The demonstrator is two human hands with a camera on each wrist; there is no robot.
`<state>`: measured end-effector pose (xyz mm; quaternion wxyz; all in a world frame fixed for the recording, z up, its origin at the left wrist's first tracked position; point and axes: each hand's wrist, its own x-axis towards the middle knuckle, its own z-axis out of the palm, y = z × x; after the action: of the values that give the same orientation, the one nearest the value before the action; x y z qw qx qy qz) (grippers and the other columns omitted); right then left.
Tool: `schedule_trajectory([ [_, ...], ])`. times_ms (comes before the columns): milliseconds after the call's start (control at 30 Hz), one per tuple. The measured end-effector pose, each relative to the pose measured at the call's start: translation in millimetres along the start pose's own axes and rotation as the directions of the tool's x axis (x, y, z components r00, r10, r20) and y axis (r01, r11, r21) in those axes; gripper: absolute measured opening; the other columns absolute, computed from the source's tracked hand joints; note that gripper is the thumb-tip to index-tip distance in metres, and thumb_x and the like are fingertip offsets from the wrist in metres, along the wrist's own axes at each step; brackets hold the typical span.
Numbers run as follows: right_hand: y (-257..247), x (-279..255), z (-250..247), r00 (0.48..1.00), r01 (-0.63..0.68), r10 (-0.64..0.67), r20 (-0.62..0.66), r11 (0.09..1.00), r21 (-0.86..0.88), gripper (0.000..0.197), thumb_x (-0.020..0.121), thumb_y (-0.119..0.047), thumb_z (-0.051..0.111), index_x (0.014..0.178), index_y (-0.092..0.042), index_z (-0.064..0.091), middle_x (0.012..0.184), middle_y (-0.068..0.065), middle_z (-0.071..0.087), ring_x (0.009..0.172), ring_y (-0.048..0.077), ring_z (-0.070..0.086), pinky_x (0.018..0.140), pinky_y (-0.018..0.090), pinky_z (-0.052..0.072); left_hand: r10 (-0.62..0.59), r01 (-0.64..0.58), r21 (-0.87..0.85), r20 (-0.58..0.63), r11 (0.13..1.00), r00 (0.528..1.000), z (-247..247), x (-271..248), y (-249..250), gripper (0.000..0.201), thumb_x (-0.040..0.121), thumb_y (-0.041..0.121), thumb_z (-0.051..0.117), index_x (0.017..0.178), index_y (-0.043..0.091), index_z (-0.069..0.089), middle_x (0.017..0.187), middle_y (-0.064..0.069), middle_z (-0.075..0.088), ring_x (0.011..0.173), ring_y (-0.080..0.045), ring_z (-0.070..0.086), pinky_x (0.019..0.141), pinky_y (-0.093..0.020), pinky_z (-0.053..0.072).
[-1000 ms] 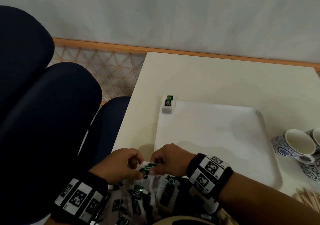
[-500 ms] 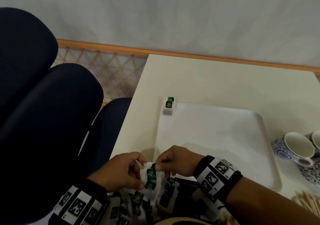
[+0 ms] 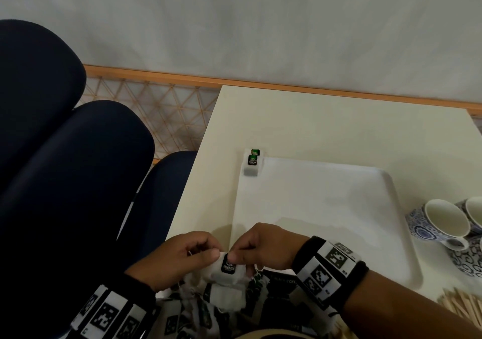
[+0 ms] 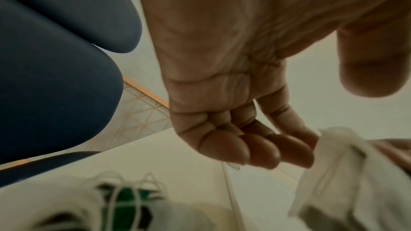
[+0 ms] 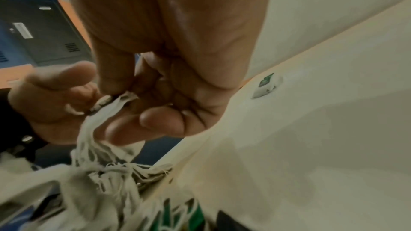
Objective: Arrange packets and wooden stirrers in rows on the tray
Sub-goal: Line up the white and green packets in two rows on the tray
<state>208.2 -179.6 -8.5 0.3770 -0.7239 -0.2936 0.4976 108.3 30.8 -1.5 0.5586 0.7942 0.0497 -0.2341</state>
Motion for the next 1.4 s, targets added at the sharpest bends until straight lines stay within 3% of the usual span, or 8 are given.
schedule_trajectory([
  [133,-4,-2,-1,1.0,0.026,-0.027,-0.012,1.0,-0.008,0.018,0.094,-0.039,0.059,0.093,-0.028,0.073,0.068,-0.003,0.067,0.064,-0.002,0.06,0.071,0.017,0.044,-0.014,0.014,-0.006,-0.023,1.0,1.0,-2,-1,-1,0.067,0.066,0.079,0.057,0.099,0.023,0.07,0.099,0.001,0.062,0.098,-0.021,0.059,0.092,-0.04,0.046],
  [267,-18,-5,-9,0.991,0.098,-0.096,-0.093,0.995,0.023,0.017,0.098,-0.032,0.054,0.086,-0.027,0.066,0.071,0.001,0.067,0.063,0.003,0.061,0.067,0.018,0.048,-0.036,0.05,-0.23,0.066,0.972,0.997,-5,7,12,0.055,0.075,0.056,0.067,0.116,0.019,0.064,0.112,-0.012,0.065,0.11,-0.033,0.06,0.098,-0.05,0.046],
  [400,-34,-1,-27,0.946,0.154,-0.142,-0.291,0.988,0.02,0.019,0.1,-0.027,0.051,0.088,-0.018,0.063,0.067,-0.004,0.064,0.055,-0.001,0.059,0.061,0.017,0.05,0.032,0.002,-0.347,0.092,0.938,0.995,-9,29,32,0.036,0.089,0.027,0.063,0.119,0.007,0.06,0.11,-0.021,0.066,0.098,-0.032,0.065,0.081,-0.04,0.054],
  [533,-32,8,-39,0.85,0.194,-0.061,-0.524,0.96,0.204,0.024,0.087,-0.032,0.07,0.096,-0.013,0.059,0.069,0.0,0.067,0.058,0.007,0.063,0.059,0.024,0.053,-0.079,-0.014,-0.465,-0.179,0.885,0.981,-6,58,47,0.018,0.094,0.002,0.052,0.106,-0.007,0.061,0.091,-0.018,0.069,0.077,-0.028,0.07,0.064,-0.026,0.057],
  [700,-16,19,-38,0.805,0.202,0.072,-0.588,0.9,0.386,0.033,0.074,-0.026,0.083,0.09,-0.011,0.058,0.07,0.005,0.068,0.063,0.018,0.063,0.062,0.031,0.052,-0.123,-0.086,-0.521,-0.353,0.849,0.928,0,81,50,0.016,0.085,-0.002,0.063,0.101,-0.002,0.067,0.095,-0.019,0.072,0.083,-0.029,0.069,0.069,-0.027,0.058],
  [933,-5,27,-39,0.768,0.257,0.151,-0.623,0.818,0.515,0.023,0.079,-0.027,0.079,0.085,-0.008,0.067,0.078,0.006,0.07,0.067,0.016,0.063,0.064,0.027,0.051,-0.105,-0.089,-0.459,-0.382,0.884,0.918,8,93,46,0.03,0.073,-0.005,0.075,0.099,0.01,0.072,0.093,-0.011,0.075,0.086,-0.022,0.07,0.078,-0.032,0.057],
  [1167,0,29,-42,0.733,0.26,0.145,-0.665,0.844,0.47,0.014,0.083,-0.021,0.075,0.08,-0.011,0.067,0.073,0.003,0.067,0.065,0.01,0.061,0.061,0.023,0.047,-0.101,-0.12,-0.606,-0.317,0.786,0.943,7,96,46,0.023,0.089,0.019,0.06,0.101,0.002,0.07,0.104,-0.014,0.072,0.097,-0.025,0.069,0.079,-0.03,0.058],
  [1400,0,30,-40,0.681,0.282,0.01,-0.732,0.919,0.275,0.029,0.082,-0.012,0.074,0.085,-0.022,0.048,0.079,0.005,0.062,0.062,0.016,0.061,0.058,0.023,0.048,-0.127,-0.12,-0.611,-0.346,0.782,0.929,8,99,46,0.022,0.095,0.008,0.053,0.088,-0.012,0.06,0.096,-0.019,0.071,0.09,-0.026,0.07,0.074,-0.029,0.059],
])
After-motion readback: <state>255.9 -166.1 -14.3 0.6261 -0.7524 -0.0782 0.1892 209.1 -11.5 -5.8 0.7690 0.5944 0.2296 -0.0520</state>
